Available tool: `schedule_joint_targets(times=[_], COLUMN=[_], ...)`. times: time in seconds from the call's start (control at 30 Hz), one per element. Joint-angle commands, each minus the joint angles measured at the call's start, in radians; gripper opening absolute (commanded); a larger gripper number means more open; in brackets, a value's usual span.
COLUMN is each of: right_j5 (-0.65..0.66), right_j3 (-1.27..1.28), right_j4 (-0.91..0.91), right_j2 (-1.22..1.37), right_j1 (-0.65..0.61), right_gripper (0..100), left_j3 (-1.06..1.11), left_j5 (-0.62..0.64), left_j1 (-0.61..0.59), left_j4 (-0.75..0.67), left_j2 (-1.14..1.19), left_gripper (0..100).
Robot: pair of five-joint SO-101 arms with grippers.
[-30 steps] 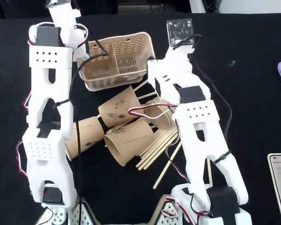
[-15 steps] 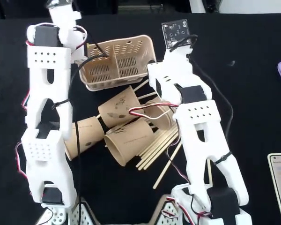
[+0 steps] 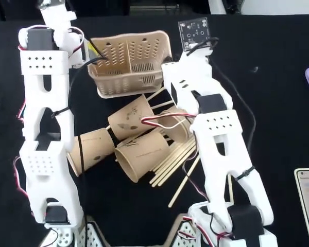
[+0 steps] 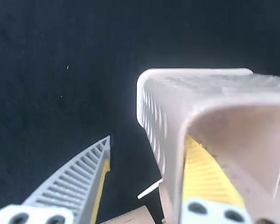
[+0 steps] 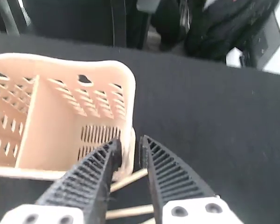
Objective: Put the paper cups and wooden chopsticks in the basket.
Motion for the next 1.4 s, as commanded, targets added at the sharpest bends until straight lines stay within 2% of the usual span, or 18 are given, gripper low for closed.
schedule_joint_targets(times=[0.0, 0.13, 0.23, 0.3, 0.4, 0.47, 0.5, 0.67, 0.77, 0.9, 1.17, 1.37], right_j5=[0.011, 0.003, 0.002, 0.002, 0.002, 0.002, 0.002, 0.009, 0.003, 0.003, 0.002, 0.000], right_j3=[-0.038, -0.096, -0.148, -0.177, -0.194, -0.200, -0.200, -0.186, -0.168, -0.102, 0.081, 0.140], right_j4=[-0.064, -0.023, 0.005, 0.009, 0.003, 0.002, -0.002, 0.017, 0.049, 0.077, 0.080, 0.081], right_j2=[0.022, 0.056, 0.061, 0.065, 0.071, 0.085, 0.094, 0.122, 0.074, -0.031, -0.268, -0.410], right_j1=[-0.006, -0.008, -0.008, -0.005, -0.008, -0.008, -0.008, 0.002, 0.009, 0.006, 0.005, 0.009], right_gripper=[9.7, 19.5, 18.5, 15.5, 9.3, 3.3, 0.8, 1.1, 1.1, 1.1, 1.1, 1.6], left_j3=[-0.061, -0.090, -0.054, -0.016, 0.021, 0.045, 0.056, 0.068, 0.036, -0.053, 0.038, 0.113], left_j5=[-0.005, -0.005, -0.003, -0.003, 0.002, 0.037, 0.052, 0.069, 0.064, -0.026, -0.025, -0.026], left_j1=[0.028, 0.044, 0.045, 0.051, 0.059, 0.065, 0.067, 0.068, 0.068, 0.093, 0.134, 0.171], left_j4=[0.003, -0.028, -0.083, -0.121, -0.149, -0.149, -0.149, -0.140, -0.086, 0.014, 0.014, 0.012], left_j2=[-0.015, -0.005, -0.003, -0.003, -0.003, -0.003, -0.003, -0.014, -0.015, -0.006, -0.025, -0.186], left_gripper=[25, 25, 24, 18, 2, 5, 3, 3, 3, 3, 3, 3])
